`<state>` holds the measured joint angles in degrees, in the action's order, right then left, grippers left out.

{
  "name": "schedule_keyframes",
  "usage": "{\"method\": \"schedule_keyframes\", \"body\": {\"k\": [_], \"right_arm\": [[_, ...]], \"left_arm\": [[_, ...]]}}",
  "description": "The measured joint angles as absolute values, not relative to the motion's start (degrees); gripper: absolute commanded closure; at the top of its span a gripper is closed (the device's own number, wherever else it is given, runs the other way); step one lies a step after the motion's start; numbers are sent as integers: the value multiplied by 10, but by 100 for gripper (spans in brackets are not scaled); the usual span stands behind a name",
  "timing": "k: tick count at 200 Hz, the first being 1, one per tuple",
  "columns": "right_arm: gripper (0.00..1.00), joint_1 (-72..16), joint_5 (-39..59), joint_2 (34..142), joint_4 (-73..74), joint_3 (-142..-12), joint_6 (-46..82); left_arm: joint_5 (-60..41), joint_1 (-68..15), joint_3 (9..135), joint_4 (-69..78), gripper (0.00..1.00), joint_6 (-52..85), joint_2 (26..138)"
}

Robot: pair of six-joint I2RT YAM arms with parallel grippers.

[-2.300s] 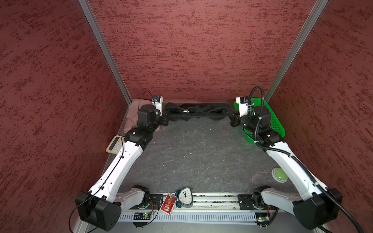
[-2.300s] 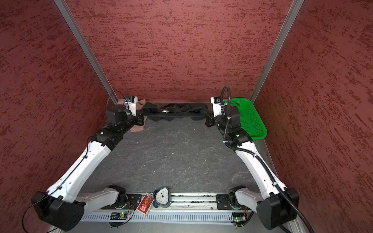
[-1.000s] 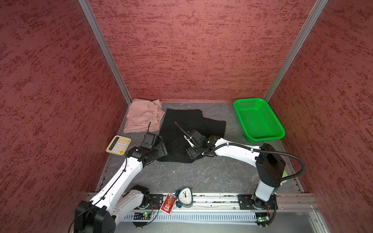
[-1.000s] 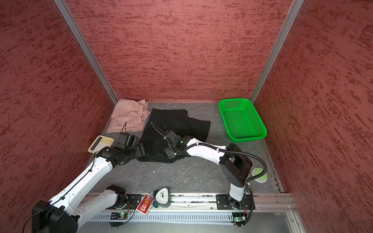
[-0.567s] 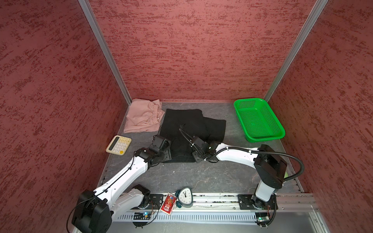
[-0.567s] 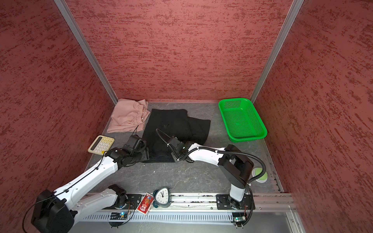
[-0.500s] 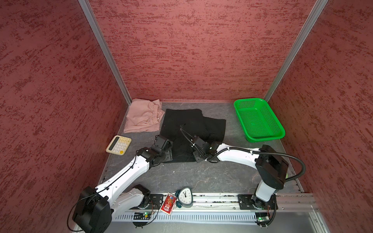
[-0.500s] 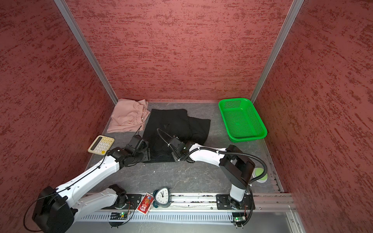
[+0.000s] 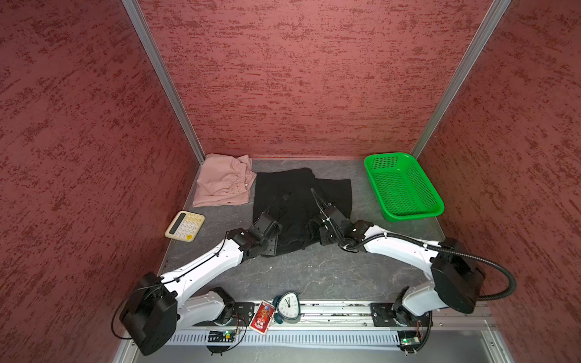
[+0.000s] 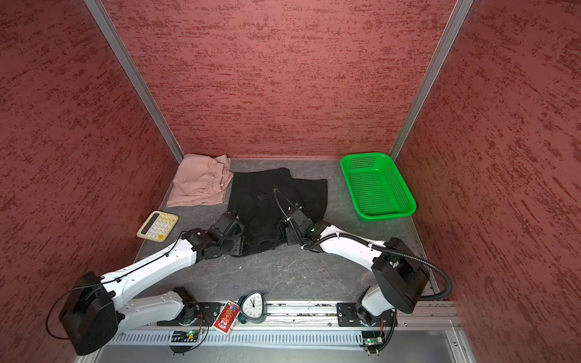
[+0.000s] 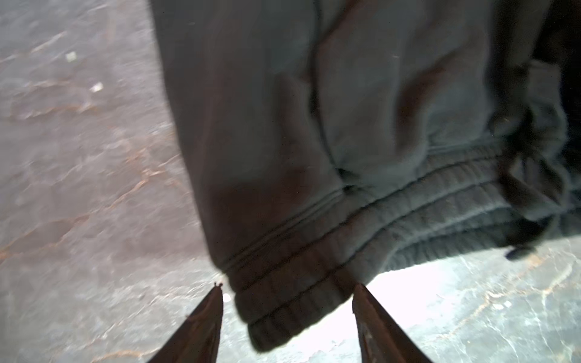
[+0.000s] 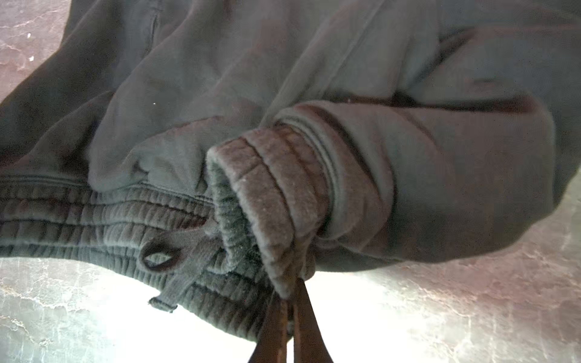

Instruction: Fold and stack the shorts

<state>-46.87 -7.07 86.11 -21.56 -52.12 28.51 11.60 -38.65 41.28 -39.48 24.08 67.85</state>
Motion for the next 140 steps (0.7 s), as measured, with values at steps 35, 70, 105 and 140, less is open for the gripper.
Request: {"method": "schedule_keyframes", "body": {"k": [35,70,105,140], "right_arm": [[96,-468,-64,855,-207,-515,290],[99,-462,-65,832,-204,-504,294],[100,-442,-64,784,-195,-486,302],[100,-431,-65,762,-186,-468,311]], "left_arm": [[112,-410,445,-387,35,218,748],[121,-417,480,-402,42,208,804],[134,-431,499,-431,49,213,815],[148,-438,507,-460,97,227,836]]}}
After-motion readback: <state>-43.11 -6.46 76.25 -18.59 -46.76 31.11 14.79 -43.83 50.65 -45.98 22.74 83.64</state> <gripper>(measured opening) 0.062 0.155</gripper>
